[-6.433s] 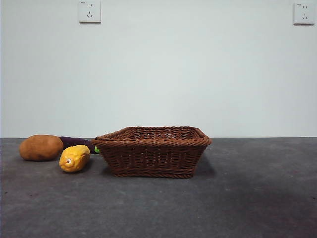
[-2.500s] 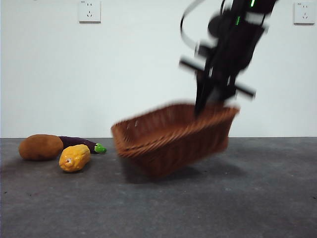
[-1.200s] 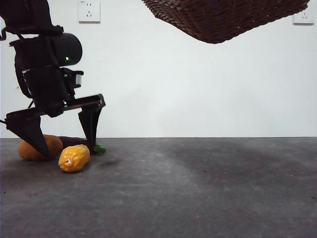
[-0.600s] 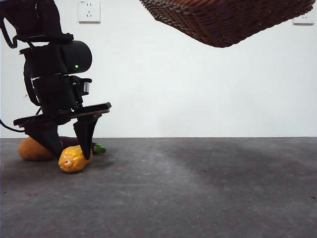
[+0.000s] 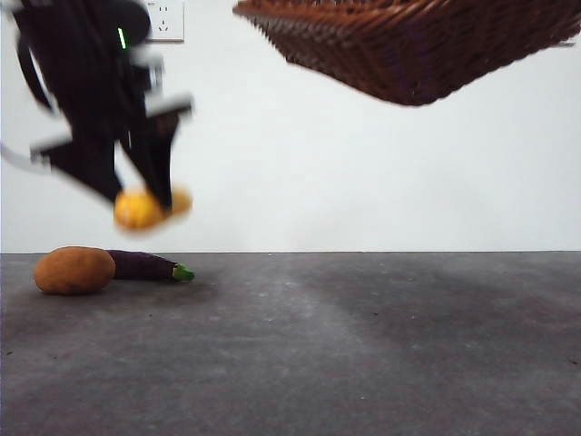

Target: Help me put the vegetables on the table into the basket

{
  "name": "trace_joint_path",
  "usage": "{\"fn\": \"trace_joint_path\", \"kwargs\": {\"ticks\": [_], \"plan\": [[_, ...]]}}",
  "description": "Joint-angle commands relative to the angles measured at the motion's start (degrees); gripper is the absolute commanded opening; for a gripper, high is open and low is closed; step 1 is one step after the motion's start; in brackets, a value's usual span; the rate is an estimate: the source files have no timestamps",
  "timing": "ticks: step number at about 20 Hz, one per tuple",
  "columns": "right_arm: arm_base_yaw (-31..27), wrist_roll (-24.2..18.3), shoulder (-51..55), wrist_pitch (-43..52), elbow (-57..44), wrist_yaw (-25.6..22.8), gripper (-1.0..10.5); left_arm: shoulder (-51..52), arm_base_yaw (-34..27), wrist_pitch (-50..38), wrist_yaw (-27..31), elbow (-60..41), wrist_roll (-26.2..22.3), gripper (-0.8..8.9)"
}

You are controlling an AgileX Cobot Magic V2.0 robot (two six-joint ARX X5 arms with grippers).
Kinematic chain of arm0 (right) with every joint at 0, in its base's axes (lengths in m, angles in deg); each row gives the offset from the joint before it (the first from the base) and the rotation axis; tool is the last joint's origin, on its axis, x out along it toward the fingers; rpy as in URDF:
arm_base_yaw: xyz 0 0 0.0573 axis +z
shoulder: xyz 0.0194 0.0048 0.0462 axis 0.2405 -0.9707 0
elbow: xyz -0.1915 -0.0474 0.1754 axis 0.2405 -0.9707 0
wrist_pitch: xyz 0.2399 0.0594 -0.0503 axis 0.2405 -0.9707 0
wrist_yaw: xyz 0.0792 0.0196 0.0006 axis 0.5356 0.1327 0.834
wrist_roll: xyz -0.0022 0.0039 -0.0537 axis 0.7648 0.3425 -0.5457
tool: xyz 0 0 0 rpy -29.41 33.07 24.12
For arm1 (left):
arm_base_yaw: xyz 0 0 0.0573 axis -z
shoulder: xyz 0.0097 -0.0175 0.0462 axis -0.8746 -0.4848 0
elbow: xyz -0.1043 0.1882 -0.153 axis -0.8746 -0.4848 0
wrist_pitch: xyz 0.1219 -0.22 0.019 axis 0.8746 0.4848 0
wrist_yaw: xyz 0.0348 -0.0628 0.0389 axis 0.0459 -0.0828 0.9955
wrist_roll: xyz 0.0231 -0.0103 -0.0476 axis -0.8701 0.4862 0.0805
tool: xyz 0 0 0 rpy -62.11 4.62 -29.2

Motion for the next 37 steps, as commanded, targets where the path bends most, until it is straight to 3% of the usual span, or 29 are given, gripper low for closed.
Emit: {"fn": "trace_joint_path", "kwargs": {"ticks": [1, 6, 7, 9, 13, 16, 19, 26, 27, 29, 37], "plan": [[0.1, 1.8, -2.5, 0.9, -0.3, 0.4, -0.1, 9.9, 0.9, 0.7, -2.1, 0.1, -6.1, -0.06], [0.2, 3.4, -9.3, 1.6, -0.5, 4.0, -0.1, 30.4, 7.1, 7.4, -2.9, 0.1, -15.1, -0.06], [0.4, 3.4, -10.5, 1.8, -0.5, 6.1, -0.1, 33.0, 9.2, 8.0, -3.8, 0.1, -16.4, -0.06], [2.6, 4.3, -12.5, 2.7, -0.5, 5.7, -0.1, 35.5, 14.1, 8.5, -3.7, 0.1, -19.2, -0.06], [8.6, 5.4, -15.8, 4.3, -0.5, 5.2, -0.1, 30.5, 24.1, 10.3, -2.8, 0.0, -25.0, -0.06], [12.5, 7.6, -16.6, 7.5, -0.5, 5.2, -0.1, 21.9, 28.4, 11.0, -2.8, 0.0, -30.0, -0.06], [12.4, 7.9, -16.5, 7.4, -0.5, 3.9, -0.1, 13.6, 29.2, 12.4, -0.9, 0.0, -32.8, -0.06], [12.4, 7.7, -16.5, 7.5, -0.5, 2.6, -0.1, 8.5, 29.3, 11.1, -2.1, 0.0, -32.6, 0.26], [12.4, 7.8, -16.5, 7.6, -0.5, 2.6, -0.1, 8.5, 29.4, 10.8, -2.5, 0.0, -32.0, 1.42], [12.4, 7.7, -16.5, 7.6, -0.5, 2.6, -0.1, 8.5, 29.3, 9.6, -3.6, 0.0, -30.1, 4.66], [12.4, 7.8, -16.5, 7.4, -0.5, 2.6, -0.1, 9.4, 28.7, 10.8, -3.5, 2.3, -26.1, 4.92]]}}
